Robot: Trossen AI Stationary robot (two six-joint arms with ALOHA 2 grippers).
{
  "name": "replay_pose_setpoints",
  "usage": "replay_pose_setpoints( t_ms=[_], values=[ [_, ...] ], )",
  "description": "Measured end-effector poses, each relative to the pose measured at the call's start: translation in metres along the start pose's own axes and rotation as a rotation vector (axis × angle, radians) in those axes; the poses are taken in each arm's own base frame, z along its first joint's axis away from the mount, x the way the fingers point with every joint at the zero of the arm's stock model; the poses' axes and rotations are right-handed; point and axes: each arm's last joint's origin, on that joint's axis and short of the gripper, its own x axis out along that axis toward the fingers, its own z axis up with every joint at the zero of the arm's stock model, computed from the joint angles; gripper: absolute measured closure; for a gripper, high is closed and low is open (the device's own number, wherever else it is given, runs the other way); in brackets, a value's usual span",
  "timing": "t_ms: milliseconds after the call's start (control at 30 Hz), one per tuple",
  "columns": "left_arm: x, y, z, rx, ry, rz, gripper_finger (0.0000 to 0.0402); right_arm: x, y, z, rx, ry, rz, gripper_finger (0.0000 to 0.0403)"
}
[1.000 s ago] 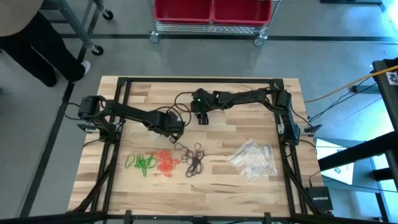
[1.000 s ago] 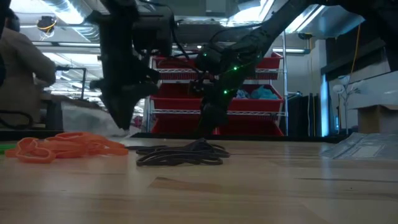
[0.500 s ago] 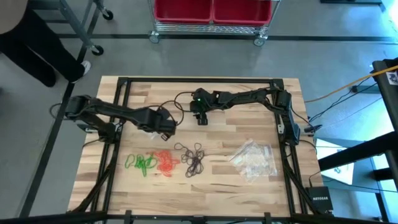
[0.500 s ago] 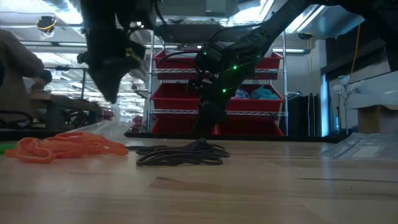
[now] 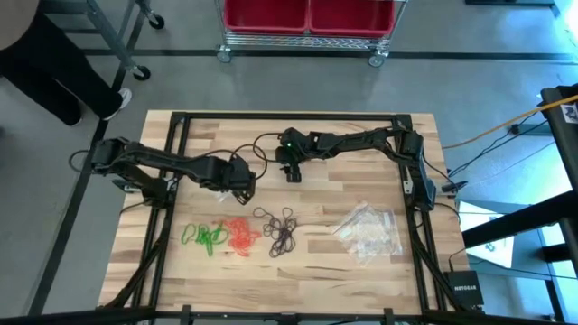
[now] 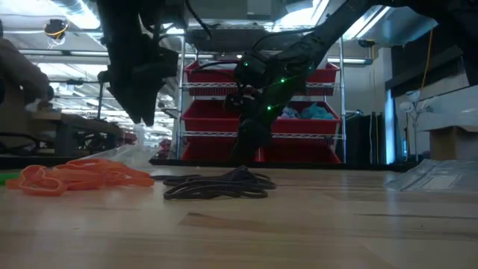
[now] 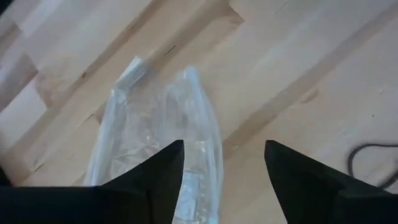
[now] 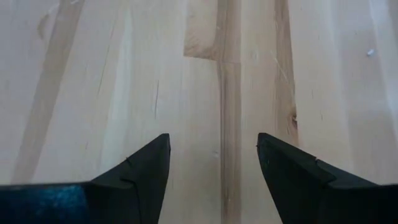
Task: Sort rubber bands
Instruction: Open the transparent zip bag
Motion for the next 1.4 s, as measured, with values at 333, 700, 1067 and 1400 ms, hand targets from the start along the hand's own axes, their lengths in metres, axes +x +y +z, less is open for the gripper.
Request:
replay_pose_setpoints(
  t_ms=[333,700,1067,1400],
  values=[
    [0.029,-0.012,-0.013,0.090,0.033,0.102,0.0188,0.000,0.000,0.000,0.000,-0.002,-0.001,0.0168],
    [0.046,-0.012,-0.018,0.102,0.048,0.238,0.0187,0.000,0.000,0.000,0.000,-0.002,-0.001,0.0168],
    [0.067,-0.006,-0.012,0.137,0.094,0.325,0.0232,0.000,0.000,0.000,0.002,-0.003,-0.001,0.0168],
    [0.064,-0.004,-0.006,0.161,0.119,0.298,0.0398,0.000,0.001,0.000,0.006,-0.006,0.025,0.0169]
  ],
)
